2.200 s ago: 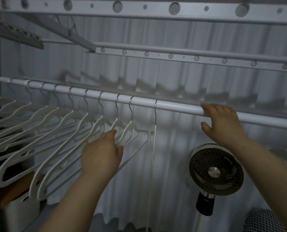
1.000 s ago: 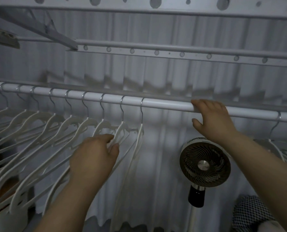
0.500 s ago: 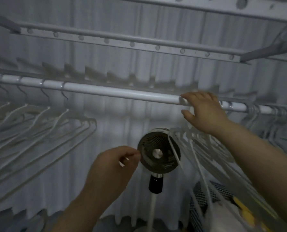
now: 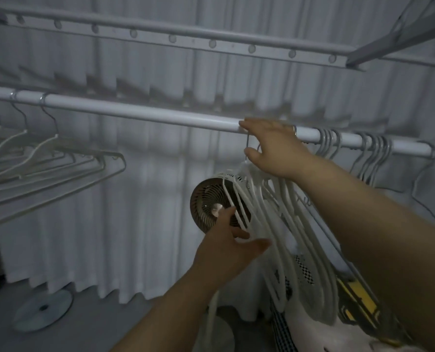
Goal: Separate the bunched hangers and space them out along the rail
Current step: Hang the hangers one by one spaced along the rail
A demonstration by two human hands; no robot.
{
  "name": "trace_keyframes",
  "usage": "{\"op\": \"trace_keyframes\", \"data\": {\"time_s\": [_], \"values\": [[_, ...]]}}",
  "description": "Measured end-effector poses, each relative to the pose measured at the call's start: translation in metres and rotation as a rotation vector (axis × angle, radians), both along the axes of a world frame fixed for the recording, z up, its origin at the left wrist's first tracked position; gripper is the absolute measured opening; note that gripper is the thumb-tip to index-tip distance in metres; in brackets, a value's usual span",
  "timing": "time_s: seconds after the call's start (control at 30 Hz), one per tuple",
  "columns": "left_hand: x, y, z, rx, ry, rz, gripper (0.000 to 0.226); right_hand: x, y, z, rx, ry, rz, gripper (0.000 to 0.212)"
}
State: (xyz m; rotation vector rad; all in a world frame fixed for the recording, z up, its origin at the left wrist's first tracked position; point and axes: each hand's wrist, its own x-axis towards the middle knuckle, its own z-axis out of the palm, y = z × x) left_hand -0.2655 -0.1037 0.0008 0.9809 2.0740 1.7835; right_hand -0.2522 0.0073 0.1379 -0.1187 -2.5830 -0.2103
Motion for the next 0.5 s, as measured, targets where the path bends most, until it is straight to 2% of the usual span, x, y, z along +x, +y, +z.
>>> {"op": "trace_keyframes", "data": {"time_s": [0.07,0.17,0.33,0.5], "values": [[0.004,0.009,0.003,0.069,-0.167,-0.042,0.072,0.0,0.002,-0.001,0.018,-0.009,0.004,0.056],[0.007,0.021,0.004,0.197,-0.338,-0.073,0.058,-0.001,0.005,-0.003,0.043,-0.014,0.005,0.056],[0.014,0.044,0.003,0.269,-0.46,-0.056,0.062,-0.002,0.01,-0.005,0.009,-0.015,0.027,0.056],[0.006,0.046,0.002,0.206,-0.437,-0.033,0.053,0.001,0.013,-0.006,0.016,-0.017,0.022,0.057]]}}
